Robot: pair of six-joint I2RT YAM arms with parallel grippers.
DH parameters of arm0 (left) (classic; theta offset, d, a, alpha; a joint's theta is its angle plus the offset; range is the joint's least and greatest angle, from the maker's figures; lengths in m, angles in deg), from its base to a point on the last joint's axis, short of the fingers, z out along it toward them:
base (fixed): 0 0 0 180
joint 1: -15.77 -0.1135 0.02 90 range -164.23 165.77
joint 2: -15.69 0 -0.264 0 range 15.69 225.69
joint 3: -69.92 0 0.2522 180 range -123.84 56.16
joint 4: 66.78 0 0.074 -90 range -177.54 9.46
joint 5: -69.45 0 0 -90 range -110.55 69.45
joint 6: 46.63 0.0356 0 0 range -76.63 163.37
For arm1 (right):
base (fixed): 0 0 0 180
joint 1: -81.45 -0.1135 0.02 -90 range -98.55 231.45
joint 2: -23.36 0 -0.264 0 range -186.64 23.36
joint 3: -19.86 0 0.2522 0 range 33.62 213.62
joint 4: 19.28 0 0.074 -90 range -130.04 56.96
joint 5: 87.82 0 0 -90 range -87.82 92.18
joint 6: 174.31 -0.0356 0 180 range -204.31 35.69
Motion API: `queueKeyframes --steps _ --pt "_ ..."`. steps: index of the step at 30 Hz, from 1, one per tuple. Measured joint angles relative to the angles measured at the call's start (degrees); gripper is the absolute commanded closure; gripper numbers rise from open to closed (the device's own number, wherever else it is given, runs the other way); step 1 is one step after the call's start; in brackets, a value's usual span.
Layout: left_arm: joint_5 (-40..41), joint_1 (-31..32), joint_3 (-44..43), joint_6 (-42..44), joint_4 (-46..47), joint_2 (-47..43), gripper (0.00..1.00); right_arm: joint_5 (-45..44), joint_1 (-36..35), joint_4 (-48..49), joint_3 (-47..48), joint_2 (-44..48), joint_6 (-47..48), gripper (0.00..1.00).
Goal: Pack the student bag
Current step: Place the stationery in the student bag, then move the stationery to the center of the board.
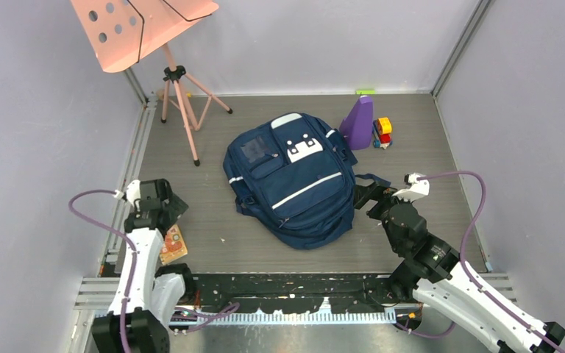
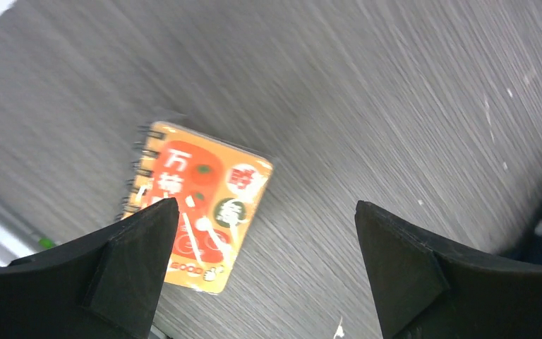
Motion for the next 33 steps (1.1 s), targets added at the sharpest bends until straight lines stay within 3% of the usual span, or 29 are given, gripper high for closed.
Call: queueKeyframes --steps 9,12,16,21,27,33 --pt "-2.7 -20.1 0.3 -1.6 -0.7 1.8 0.00 1.5 0.0 1.3 0.0 -1.2 0.5 0.05" --pt "-4.5 -21.6 0.8 -1.4 -0.4 3.9 0.00 1.7 0.0 1.5 0.0 -1.3 1.1 0.05" --pt "-7.7 -21.8 2.6 -1.5 2.1 6.7 0.13 1.7 0.0 1.7 0.0 -1.3 1.6 0.05" --pt "-13.0 -22.0 3.6 -0.8 6.5 10.8 0.21 1.6 0.0 1.8 0.0 -1.3 1.9 0.05" --pt "-17.9 -16.3 4.2 -1.4 10.9 10.5 0.22 1.8 0.0 2.0 0.0 -2.8 2.0 0.06" --pt "-18.2 0.5 6.5 -7.5 11.0 5.4 0.23 3.5 0.0 2.3 0.3 -7.1 1.7 0.12"
